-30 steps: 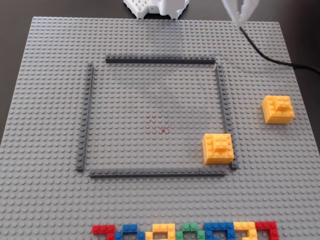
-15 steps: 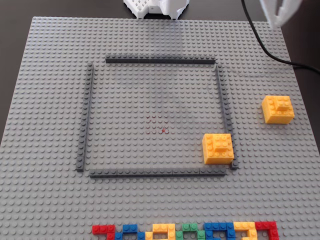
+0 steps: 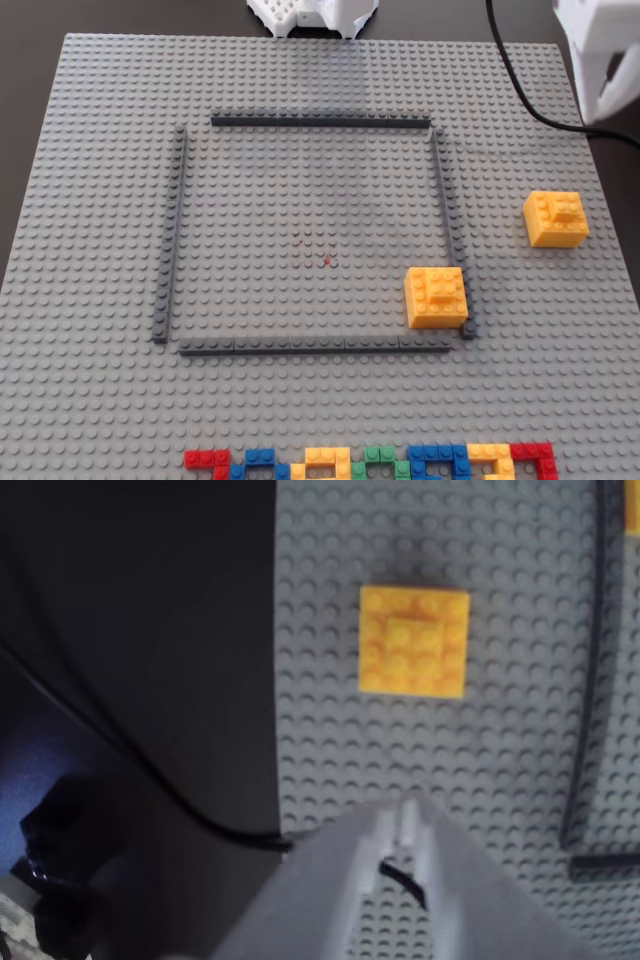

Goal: Grab the cube and place it into the grid

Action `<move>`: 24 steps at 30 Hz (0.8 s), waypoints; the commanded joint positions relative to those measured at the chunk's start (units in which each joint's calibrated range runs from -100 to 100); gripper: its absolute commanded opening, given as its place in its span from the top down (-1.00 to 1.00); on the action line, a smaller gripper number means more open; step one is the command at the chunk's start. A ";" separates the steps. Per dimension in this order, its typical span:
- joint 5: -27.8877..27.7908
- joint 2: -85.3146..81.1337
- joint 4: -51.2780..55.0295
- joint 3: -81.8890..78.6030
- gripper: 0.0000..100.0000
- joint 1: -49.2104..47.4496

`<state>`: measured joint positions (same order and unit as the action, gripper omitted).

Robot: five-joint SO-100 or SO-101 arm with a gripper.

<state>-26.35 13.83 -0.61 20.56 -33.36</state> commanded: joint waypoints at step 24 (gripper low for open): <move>-2.93 13.43 0.32 11.83 0.63 3.49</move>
<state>-28.84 27.82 -0.12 30.45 -30.51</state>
